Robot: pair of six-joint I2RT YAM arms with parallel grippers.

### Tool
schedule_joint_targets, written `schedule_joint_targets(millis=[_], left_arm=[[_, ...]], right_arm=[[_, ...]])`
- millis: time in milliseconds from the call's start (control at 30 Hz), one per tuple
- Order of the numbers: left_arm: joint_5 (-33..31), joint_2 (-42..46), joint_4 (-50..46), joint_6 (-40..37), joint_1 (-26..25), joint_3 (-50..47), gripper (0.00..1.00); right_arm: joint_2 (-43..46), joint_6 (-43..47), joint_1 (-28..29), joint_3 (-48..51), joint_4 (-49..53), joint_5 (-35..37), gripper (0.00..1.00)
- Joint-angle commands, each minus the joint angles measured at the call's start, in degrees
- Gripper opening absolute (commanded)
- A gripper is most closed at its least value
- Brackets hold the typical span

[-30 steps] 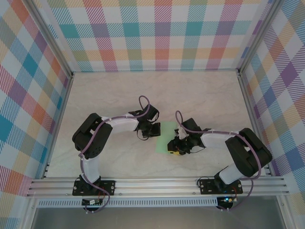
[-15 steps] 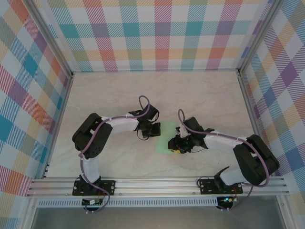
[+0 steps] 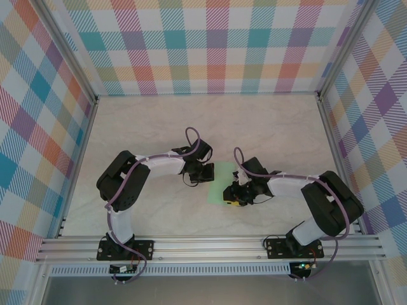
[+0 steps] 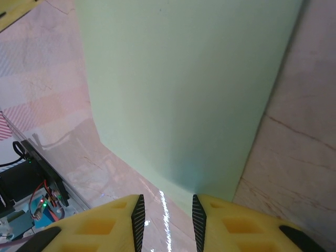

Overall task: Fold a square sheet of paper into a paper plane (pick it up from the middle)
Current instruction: Fold the square sheet of paper in half at the center of the table.

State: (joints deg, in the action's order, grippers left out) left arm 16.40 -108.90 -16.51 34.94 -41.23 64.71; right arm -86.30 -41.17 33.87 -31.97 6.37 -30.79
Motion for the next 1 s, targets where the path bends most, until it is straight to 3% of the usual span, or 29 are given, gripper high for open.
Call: schedule_joint_targets(millis=[0,167,533,667,800,967], left_arm=[[-1.0,-3.6,-7.5,-1.0,-1.1,-2.7,0.00],[-0.9,-3.6,-7.5,-0.9,-1.1,-2.5,0.00],[-0.8,-3.2,-7.8,-1.0,-1.1,-2.5,0.00],[-1.0,-2.9,-8.2,-1.2,-1.1,-2.6,0.00],[-1.0,-2.5,-8.2,-1.2,-1.1,-2.7,0.00],[-1.6,-1.8,-8.8,-1.1,-1.1,-2.4,0.00]], right_arm=[[3.1,1.1,0.4,-0.5,5.1,1.2,0.33],[5.2,0.1,1.2,-1.9,3.7,-2.0,0.34],[-2.0,0.4,1.4,0.6,1.7,1.6,0.33],[0.7,0.7,1.5,-0.4,4.1,2.1,0.33],[4.9,2.1,1.3,-4.6,8.3,5.0,0.34],[3.1,3.8,-0.8,-11.5,10.7,8.3,0.34]])
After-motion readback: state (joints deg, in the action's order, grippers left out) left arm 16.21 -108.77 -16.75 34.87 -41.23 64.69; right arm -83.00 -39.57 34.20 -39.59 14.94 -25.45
